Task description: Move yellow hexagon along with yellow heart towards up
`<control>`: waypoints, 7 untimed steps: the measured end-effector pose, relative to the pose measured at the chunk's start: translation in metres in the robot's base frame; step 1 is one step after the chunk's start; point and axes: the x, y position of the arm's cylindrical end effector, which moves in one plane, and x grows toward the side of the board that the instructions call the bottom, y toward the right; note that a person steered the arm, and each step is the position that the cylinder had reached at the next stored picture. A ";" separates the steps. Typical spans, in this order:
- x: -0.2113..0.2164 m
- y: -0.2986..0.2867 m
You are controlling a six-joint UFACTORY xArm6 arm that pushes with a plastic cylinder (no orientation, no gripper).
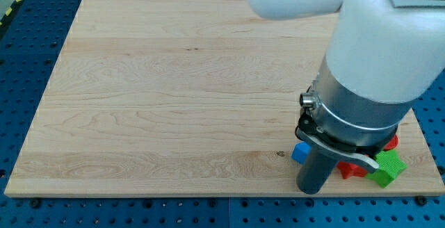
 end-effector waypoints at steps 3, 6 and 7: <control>0.000 0.044; -0.001 0.076; -0.005 0.051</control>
